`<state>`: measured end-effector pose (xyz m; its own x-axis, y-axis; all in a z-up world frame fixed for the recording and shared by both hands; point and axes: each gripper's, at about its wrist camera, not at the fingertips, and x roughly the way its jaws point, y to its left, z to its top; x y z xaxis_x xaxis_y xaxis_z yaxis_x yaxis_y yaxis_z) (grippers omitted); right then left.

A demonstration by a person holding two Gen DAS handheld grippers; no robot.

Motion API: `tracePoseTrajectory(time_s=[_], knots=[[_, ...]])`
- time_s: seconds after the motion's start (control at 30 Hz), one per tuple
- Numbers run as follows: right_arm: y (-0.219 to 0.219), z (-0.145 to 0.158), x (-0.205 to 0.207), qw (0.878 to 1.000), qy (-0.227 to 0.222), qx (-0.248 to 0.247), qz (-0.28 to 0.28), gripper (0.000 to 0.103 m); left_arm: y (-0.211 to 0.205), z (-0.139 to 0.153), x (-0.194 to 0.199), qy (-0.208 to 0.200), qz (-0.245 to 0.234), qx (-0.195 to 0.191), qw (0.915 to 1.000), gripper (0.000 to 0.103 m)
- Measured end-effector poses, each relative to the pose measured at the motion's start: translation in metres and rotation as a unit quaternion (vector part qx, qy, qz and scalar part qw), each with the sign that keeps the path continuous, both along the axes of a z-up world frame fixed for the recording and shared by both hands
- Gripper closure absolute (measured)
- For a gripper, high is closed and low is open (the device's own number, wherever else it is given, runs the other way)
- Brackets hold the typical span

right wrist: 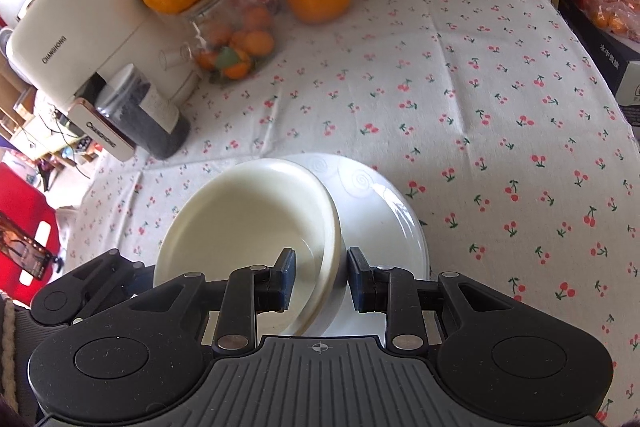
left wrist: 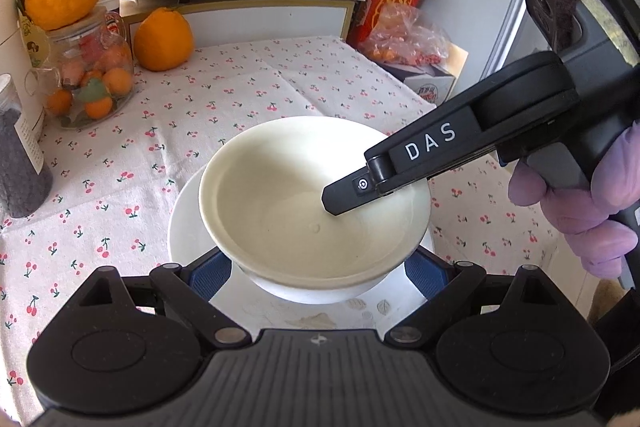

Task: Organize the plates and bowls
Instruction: 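Lift the nested bowls with both tools and carry them over the plate stack, then lower the nested bowls onto the plate stack and open both tools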

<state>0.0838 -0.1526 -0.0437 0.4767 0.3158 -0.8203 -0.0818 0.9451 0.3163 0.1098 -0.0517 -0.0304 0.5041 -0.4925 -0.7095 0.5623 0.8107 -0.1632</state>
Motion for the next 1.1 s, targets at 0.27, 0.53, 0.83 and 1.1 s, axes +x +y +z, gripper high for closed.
tracePoseTrajectory(time_s=[0.27,0.53,0.83,1.1], knots=[[0.0015,-0.0084,0.0006,1.000,0.016,-0.015,0.004,0.076,-0.0038,-0.0066,-0.0017,0.001,-0.013,0.019,0.9997,0.010],[-0.0001,-0.0085,0.0013,1.000,0.021,-0.011,0.004,0.075,-0.0058,-0.0078,-0.0033,-0.004,-0.020,0.029,0.9994,0.010],[-0.0012,-0.0089,0.0028,1.000,0.025,-0.008,0.001,0.073,-0.0044,-0.0102,-0.0003,0.017,-0.015,0.030,0.9993,0.001],[0.0004,-0.0045,0.0009,1.000,0.014,-0.003,0.005,0.052,-0.0070,-0.0098,-0.0036,0.016,-0.028,0.043,0.9986,0.001]])
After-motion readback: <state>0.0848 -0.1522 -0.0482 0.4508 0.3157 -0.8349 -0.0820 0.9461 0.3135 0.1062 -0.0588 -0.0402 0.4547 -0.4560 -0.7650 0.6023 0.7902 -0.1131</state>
